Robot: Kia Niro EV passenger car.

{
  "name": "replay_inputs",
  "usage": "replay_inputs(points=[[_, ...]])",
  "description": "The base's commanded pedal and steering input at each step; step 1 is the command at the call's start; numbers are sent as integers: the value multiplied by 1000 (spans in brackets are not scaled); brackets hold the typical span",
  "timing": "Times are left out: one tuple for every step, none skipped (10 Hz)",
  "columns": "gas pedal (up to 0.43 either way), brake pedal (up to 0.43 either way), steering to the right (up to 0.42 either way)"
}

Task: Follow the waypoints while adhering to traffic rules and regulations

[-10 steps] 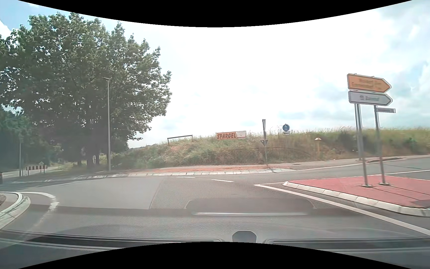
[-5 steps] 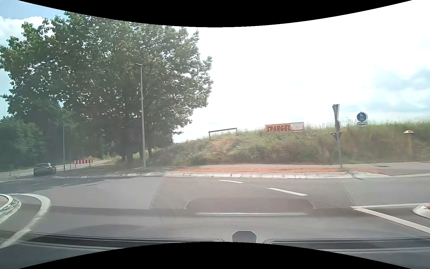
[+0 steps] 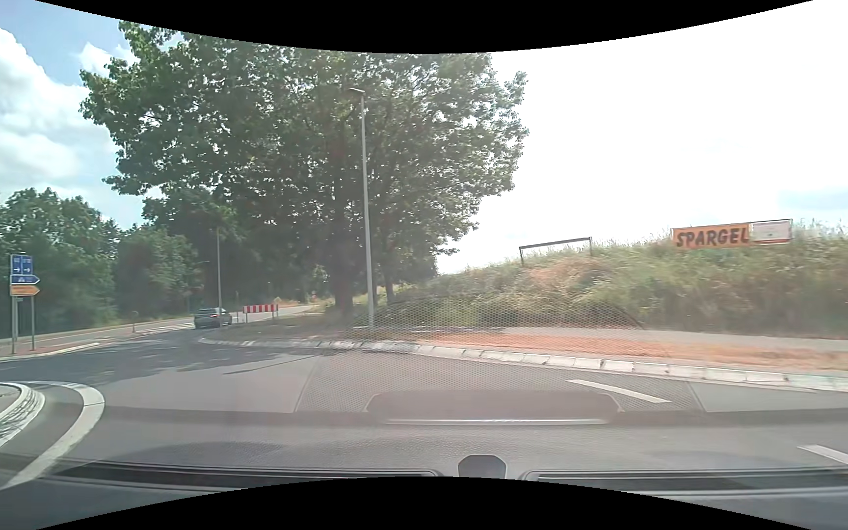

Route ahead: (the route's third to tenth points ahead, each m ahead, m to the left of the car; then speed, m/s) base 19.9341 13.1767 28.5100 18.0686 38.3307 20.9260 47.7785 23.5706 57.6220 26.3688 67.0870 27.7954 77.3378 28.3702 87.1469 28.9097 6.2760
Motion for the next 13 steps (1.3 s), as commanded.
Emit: replay_inputs(points=[[79,0,-323],[79,0,-324],[79,0,-324],[87,0,-324],[87,0,-324],[98,0,-324],[130,0,-323],[138,0,-320],[138,0,-314],[138,0,-303],[138,0,-291],[138,0,-284],[138,0,-273]])
